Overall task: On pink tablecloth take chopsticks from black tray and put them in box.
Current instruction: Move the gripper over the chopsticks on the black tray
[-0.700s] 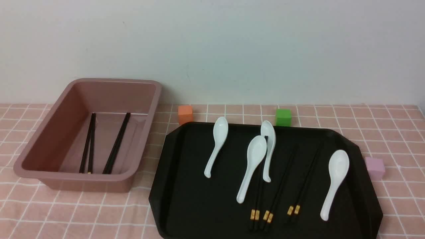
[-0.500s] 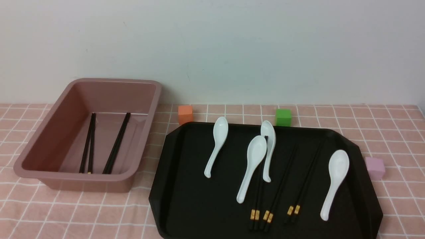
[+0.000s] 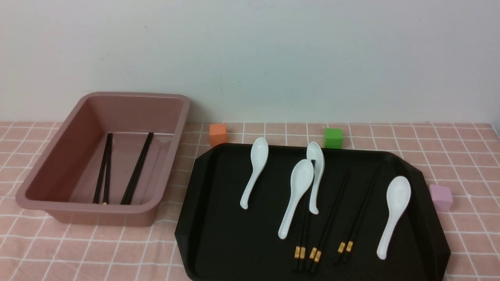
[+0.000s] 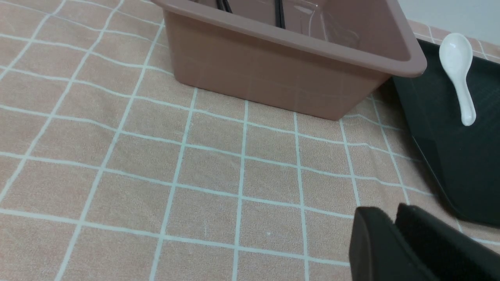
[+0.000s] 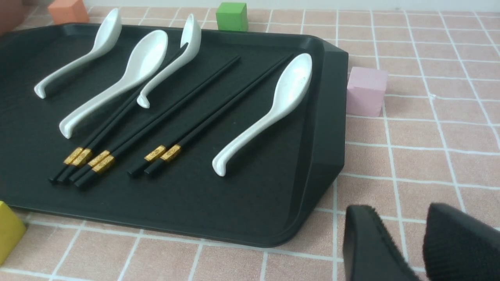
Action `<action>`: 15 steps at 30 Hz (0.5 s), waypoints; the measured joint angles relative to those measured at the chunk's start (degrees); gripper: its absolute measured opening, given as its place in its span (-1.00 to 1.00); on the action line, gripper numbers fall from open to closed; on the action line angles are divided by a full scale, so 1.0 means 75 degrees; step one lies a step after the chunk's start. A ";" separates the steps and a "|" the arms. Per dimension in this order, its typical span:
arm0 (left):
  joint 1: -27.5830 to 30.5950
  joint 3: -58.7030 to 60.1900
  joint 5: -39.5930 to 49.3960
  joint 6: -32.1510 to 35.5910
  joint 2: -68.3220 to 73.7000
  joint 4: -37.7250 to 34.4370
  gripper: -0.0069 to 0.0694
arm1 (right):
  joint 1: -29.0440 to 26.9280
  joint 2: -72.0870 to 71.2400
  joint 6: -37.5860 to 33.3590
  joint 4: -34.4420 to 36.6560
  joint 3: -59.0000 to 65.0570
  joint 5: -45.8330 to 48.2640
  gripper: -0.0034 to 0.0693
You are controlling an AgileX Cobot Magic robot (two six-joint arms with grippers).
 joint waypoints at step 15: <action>0.0000 0.0000 0.0000 0.0000 0.0000 0.0000 -0.53 | 0.0000 0.0000 0.0515 0.0779 0.0089 -0.0638 -0.25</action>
